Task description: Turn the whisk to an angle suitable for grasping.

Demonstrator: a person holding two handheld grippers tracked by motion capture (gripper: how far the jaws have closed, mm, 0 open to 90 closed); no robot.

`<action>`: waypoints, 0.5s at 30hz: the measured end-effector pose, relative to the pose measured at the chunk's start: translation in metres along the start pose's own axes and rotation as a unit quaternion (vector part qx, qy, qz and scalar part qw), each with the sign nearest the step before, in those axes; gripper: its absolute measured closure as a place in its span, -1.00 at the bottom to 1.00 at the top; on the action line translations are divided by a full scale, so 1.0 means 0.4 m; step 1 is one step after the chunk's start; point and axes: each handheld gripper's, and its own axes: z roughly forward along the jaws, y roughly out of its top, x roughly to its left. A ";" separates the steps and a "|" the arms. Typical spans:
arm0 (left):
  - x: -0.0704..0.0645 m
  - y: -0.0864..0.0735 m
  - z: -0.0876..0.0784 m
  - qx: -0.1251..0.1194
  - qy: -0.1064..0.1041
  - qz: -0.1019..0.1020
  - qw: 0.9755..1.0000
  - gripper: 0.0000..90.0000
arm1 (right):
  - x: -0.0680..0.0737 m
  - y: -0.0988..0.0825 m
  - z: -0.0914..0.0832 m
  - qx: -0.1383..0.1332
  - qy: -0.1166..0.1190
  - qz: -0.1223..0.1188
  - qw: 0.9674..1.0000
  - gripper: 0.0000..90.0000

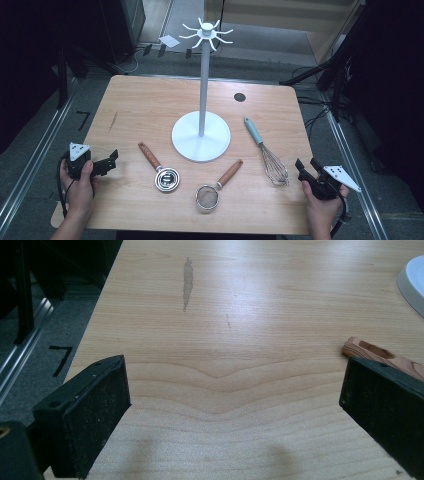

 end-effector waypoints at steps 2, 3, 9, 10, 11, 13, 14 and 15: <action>0.000 0.000 0.000 0.000 0.001 -0.001 1.000 -0.99 | 0.003 0.003 -0.001 -0.002 0.003 0.003 1.000 -0.11; 0.000 0.000 0.001 0.001 0.000 -0.001 1.000 -0.99 | 0.007 0.009 -0.002 -0.004 0.012 0.005 1.000 -0.11; 0.000 0.000 0.000 -0.001 0.003 -0.002 1.000 -0.99 | 0.052 0.056 -0.010 -0.008 0.018 -0.038 0.999 0.04; 0.000 0.000 0.000 -0.002 0.003 -0.003 1.000 -0.99 | 0.055 0.066 -0.007 -0.008 0.026 -0.039 0.999 0.05; 0.001 0.000 0.000 -0.003 0.002 -0.004 1.000 -0.99 | 0.060 0.077 -0.003 -0.005 0.022 -0.049 0.999 0.10; 0.001 0.000 0.000 -0.002 0.002 -0.004 1.000 -0.99 | 0.068 0.097 0.005 0.009 0.033 -0.060 0.998 0.18; 0.001 -0.001 0.000 -0.003 0.002 -0.003 1.000 -0.99 | 0.071 0.107 0.011 0.017 0.036 -0.065 0.997 0.21; 0.000 -0.001 -0.001 -0.002 0.003 -0.002 1.000 -0.99 | 0.075 0.117 0.019 0.028 0.030 -0.069 0.997 0.21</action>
